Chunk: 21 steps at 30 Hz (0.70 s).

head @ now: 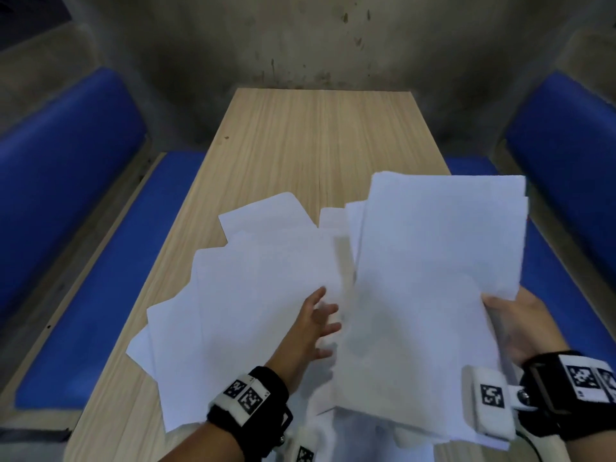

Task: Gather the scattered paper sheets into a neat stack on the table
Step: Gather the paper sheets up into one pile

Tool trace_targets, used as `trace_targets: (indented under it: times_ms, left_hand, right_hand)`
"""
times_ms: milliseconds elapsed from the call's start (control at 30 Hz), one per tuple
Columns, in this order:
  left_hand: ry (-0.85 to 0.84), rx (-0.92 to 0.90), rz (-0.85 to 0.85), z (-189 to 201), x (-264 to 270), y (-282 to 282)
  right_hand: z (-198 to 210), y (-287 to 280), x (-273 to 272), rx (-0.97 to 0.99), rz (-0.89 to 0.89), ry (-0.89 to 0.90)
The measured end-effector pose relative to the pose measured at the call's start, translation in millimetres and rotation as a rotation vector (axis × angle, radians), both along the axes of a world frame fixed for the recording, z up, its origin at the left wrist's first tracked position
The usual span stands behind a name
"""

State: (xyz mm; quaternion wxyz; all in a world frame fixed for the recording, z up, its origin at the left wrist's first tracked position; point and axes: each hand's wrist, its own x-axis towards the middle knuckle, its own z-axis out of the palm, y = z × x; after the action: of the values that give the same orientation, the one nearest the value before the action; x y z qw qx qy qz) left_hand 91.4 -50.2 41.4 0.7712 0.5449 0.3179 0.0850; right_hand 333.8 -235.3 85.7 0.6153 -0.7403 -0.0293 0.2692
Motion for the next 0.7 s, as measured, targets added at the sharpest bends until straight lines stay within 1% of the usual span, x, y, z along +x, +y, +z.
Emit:
trace_targets:
  times_ms: [33,67,133,167,200,233,267,300,367,400,433,467,500,533,567,633,667,700]
  left_hand:
    - [-0.026,0.042,-0.024,4.8,5.8,-4.7]
    - [-0.033,0.104,-0.012,6.7,8.2,-6.8]
    - [-0.017,0.203,0.052,7.0,7.0,-6.1]
    - [-0.006,0.218,0.076,5.4,2.8,-4.4]
    - [0.002,0.217,0.083,3.1,-2.7,-2.0]
    - [0.025,0.223,0.087,-1.1,-8.7,2.2]
    - [0.072,0.252,0.108,-4.9,-16.1,7.5]
    - [0.18,0.32,0.174,-11.1,-24.2,16.0]
    - [0.553,0.507,0.408,-25.3,-44.1,38.5]
    - [0.747,0.558,0.481,-30.7,-55.8,48.6]
    - [0.889,0.56,0.503,-34.7,-66.2,57.3]
    - [0.975,0.544,0.481,-36.2,-74.0,62.9]
    - [1.019,0.537,0.446,-38.3,-79.8,66.6]
    - [1.032,0.542,0.418,-41.2,-82.5,69.8]
    - [1.009,0.542,0.41,-44.1,-82.1,73.6]
    - [0.852,0.455,0.45,-42.1,-77.1,80.8]
    - [0.78,0.433,0.458,-39.3,-74.5,83.7]
    - [0.743,0.452,0.443,-35.9,-72.8,87.2]
  right_hand:
    - [3.3,7.5,-15.5,0.011,0.06,0.009]
    - [3.1,14.5,-29.1,0.022,0.112,0.032]
    - [-5.3,23.3,-45.8,0.053,0.21,0.111]
    - [-13.5,25.2,-50.5,0.064,0.266,0.166]
    - [-23.4,26.2,-54.0,0.052,0.316,0.214]
    - [-38.2,25.6,-54.9,0.0,0.346,0.235]
    - [-50.7,25.9,-56.9,-0.071,0.367,0.216]
    - [-61.9,27.5,-58.2,-0.153,0.351,0.165]
    - [-79.7,31.7,-60.5,-0.275,0.242,0.078]
    - [-85.5,33.7,-62.3,-0.3,0.18,0.065]
    - [-89.3,36.1,-64.3,-0.336,0.132,0.052]
    - [-93.2,38.1,-66.7,-0.364,0.106,0.038]
    - [-98.2,39.5,-68.2,-0.399,0.104,0.023]
    - [-101.7,41.2,-70.4,-0.425,0.114,0.01]
    - [-103.2,43.1,-72.8,-0.449,0.122,0.001]
    - [-104.1,46.1,-75.2,-0.493,0.142,-0.026]
    - [-103.9,46.9,-74.9,-0.496,0.147,-0.042]
    - [-103.5,47.4,-74.6,-0.496,0.15,-0.051]
